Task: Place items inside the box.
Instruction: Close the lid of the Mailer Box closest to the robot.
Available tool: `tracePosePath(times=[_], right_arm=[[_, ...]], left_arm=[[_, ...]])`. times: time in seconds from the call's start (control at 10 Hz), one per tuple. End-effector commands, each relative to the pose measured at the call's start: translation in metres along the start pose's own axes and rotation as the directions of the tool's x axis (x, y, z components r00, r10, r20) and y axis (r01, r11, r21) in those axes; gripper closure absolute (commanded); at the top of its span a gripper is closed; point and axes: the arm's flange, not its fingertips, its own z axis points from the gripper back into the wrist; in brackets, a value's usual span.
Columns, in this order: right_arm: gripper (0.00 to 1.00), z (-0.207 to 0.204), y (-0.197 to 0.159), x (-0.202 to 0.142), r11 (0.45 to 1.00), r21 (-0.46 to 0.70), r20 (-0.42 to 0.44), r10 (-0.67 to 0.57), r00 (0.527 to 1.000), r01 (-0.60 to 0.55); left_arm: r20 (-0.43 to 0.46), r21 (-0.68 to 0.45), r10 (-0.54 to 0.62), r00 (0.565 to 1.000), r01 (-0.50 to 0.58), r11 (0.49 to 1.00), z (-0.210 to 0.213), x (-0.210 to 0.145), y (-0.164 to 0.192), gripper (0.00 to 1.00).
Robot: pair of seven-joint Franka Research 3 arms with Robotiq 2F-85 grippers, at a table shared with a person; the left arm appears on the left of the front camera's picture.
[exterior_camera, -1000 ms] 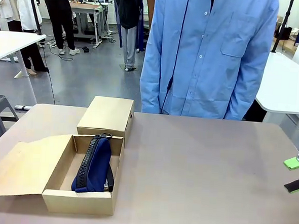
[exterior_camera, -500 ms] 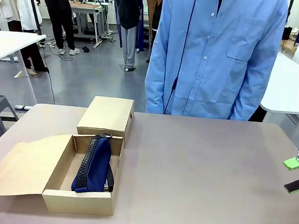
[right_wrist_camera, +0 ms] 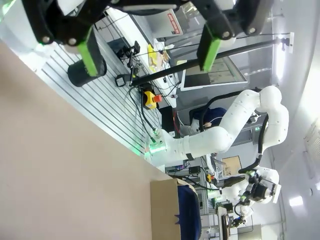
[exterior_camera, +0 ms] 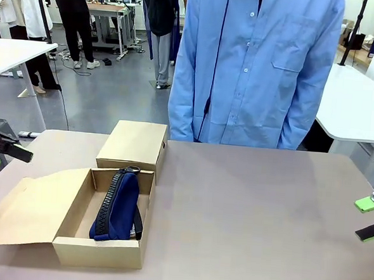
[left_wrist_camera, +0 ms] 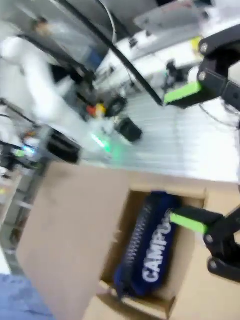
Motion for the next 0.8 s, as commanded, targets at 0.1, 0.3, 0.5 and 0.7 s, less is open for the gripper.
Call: tracePosePath(times=[0.1, 0.3, 0.5, 0.7], right_arm=[[0.00, -0.001, 0.002, 0.001, 1.000, 0.019, 0.017, -0.005, 1.000, 0.005], [0.00, -0.001, 0.002, 0.001, 1.000, 0.019, 0.017, -0.005, 1.000, 0.005], [0.00, -0.001, 0.002, 0.001, 1.000, 0.019, 0.017, -0.005, 1.000, 0.005], [0.00, -0.001, 0.002, 0.001, 1.000, 0.019, 0.017, -0.005, 1.000, 0.005]], left_arm=[[0.070, 0.329, -0.478, 0.875, 0.432, 0.840, 0.027, -0.099, 0.052, 0.00], [0.055, 0.423, -0.526, 0.849, 0.458, 0.782, 0.052, -0.140, 0.074, 0.00], [0.042, 0.309, -0.336, 0.941, 0.307, 0.900, 0.058, -0.086, 0.052, 0.00], [0.042, 0.309, -0.336, 0.941, 0.307, 0.900, 0.058, -0.086, 0.052, 0.00]])
